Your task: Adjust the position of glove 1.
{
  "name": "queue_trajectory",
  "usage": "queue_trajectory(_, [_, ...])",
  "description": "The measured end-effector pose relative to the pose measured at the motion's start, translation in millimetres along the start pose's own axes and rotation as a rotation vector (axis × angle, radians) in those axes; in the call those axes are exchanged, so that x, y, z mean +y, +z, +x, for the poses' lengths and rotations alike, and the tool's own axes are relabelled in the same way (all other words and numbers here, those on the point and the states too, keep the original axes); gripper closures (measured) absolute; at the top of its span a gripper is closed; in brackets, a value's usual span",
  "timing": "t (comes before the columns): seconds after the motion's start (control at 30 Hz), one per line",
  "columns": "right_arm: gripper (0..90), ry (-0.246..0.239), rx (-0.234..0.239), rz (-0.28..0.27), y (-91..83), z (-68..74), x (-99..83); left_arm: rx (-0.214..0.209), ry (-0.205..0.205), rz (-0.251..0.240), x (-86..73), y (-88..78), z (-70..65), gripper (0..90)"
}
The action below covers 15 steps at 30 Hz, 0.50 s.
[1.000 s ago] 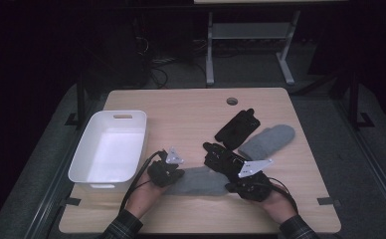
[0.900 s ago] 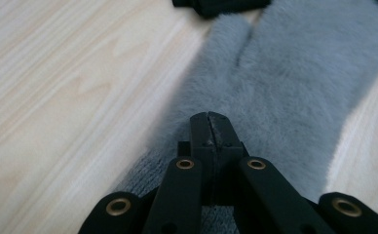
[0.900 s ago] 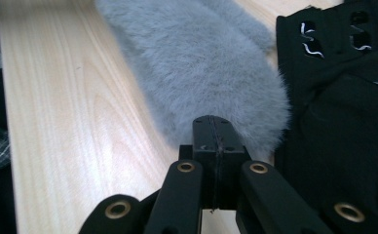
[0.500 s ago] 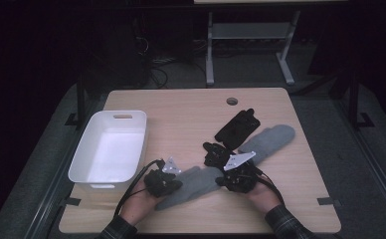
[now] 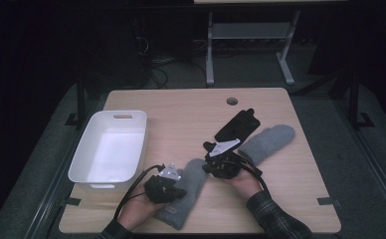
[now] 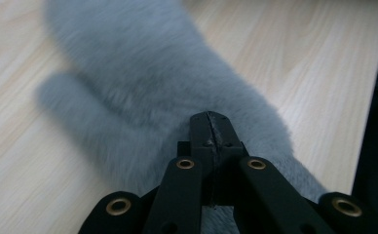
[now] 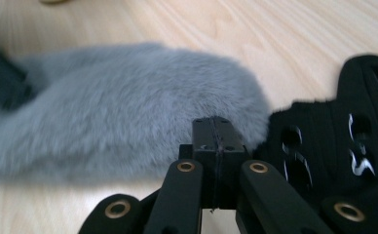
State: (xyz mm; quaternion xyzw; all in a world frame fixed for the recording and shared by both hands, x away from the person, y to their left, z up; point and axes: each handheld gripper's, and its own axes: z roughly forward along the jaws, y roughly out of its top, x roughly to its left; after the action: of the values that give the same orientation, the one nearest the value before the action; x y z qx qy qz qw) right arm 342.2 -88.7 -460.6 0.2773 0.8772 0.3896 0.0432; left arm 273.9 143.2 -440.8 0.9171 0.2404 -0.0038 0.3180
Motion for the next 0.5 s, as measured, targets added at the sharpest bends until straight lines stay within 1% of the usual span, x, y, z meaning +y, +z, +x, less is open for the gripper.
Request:
queue_trajectory(0.03, [90.0,0.012,0.003,-0.003,2.2,0.4,1.2,-0.021,-0.013,-0.022,2.5,4.5,-2.2,89.3])
queue_trajectory(0.07, [90.0,0.007,0.003,-0.005,3.9,-0.4,1.7,-0.030,-0.008,-0.024,3.9,6.2,-2.1,89.3])
queue_trajectory(0.1, [90.0,0.007,0.003,-0.005,3.9,-0.4,1.7,-0.030,-0.008,-0.024,3.9,6.2,-2.1,89.3])
queue_trajectory(0.17, [90.0,0.004,0.000,-0.008,4.9,-1.0,1.8,-0.049,-0.022,-0.044,7.1,11.1,-2.9,89.4])
queue_trajectory(0.2, [89.9,0.003,-0.002,-0.009,1.3,-2.0,1.5,-0.057,-0.025,-0.054,8.8,13.5,-3.1,89.3])
queue_trajectory(0.23, [89.9,0.003,-0.002,-0.009,1.3,-2.0,1.5,-0.060,-0.015,-0.046,10.6,14.8,-2.3,89.3])
queue_trajectory(0.3, [89.9,0.017,0.000,-0.019,-6.4,-1.9,1.5,-0.068,-0.010,-0.056,14.2,18.4,-1.7,89.3])
queue_trajectory(0.33, [89.8,0.015,-0.001,-0.029,-10.4,-2.4,1.3,-0.071,-0.009,-0.066,15.8,19.6,-2.0,89.3])
queue_trajectory(0.37, [89.5,0.004,-0.003,-0.045,-18.5,-3.0,0.4,-0.064,-0.001,-0.084,18.1,17.2,-3.4,89.3])
queue_trajectory(0.4, [89.2,0.003,-0.008,-0.048,-22.5,-2.5,-0.7,-0.059,0.002,-0.092,18.3,14.1,-3.9,89.3])
queue_trajectory(0.43, [89.2,0.003,-0.008,-0.048,-22.5,-2.5,-0.7,-0.059,0.002,-0.092,18.3,14.1,-3.9,89.3])
queue_trajectory(0.5, [87.2,-0.009,-0.011,-0.050,-30.6,-1.9,-4.4,-0.042,0.004,-0.104,16.4,6.9,-4.6,89.3])
